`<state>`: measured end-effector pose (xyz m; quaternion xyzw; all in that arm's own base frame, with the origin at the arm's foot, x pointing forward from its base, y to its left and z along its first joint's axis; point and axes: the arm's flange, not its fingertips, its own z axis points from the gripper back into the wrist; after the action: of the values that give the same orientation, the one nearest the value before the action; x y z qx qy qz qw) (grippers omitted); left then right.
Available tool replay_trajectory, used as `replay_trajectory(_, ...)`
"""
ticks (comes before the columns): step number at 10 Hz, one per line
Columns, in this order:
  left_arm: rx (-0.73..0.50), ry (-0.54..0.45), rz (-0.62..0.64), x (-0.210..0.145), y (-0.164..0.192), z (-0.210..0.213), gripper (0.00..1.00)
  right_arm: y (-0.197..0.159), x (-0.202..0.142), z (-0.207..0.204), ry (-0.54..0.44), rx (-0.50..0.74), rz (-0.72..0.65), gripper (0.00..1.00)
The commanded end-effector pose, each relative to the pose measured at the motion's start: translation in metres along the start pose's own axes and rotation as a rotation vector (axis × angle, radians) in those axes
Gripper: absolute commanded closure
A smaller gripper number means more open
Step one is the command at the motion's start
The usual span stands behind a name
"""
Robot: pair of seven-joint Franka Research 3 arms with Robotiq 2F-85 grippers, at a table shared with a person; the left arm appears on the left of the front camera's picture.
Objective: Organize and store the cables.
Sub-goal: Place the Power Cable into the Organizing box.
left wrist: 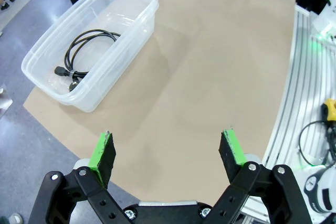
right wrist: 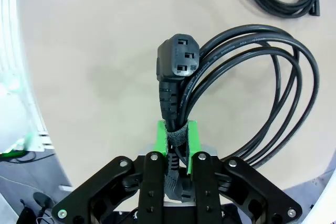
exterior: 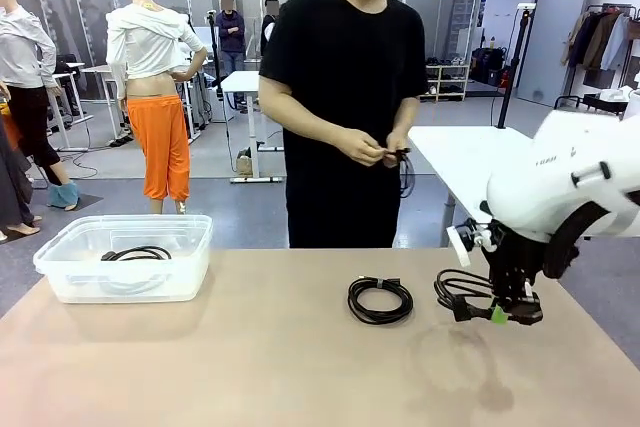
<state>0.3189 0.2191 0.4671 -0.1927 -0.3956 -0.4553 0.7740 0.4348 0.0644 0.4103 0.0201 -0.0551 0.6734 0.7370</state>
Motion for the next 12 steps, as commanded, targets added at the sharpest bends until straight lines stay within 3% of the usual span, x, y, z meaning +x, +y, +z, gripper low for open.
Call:
replay_trajectory(1,-0.001,-0.024,-0.003,0.001,0.000,0.001,0.00,0.019,0.045,0.021,0.053,-0.011,-0.021,1.00)
replay_trajectory(4,-0.001,-0.024,-0.003,0.001,0.000,0.001,0.00,0.048,0.147,0.027,0.021,-0.094,0.002,1.00)
replay_trajectory(8,-0.001,-0.024,-0.003,0.001,0.000,0.001,0.00,0.076,0.272,-0.032,0.035,-0.096,0.016,1.00)
replay_trajectory(10,-0.001,-0.024,-0.003,0.001,0.000,0.001,0.00,0.089,0.317,-0.065,0.050,-0.106,0.029,1.00)
replay_trajectory(12,-0.001,-0.024,-0.003,0.001,0.000,0.001,0.00,0.097,0.339,-0.094,0.086,-0.055,0.004,1.00)
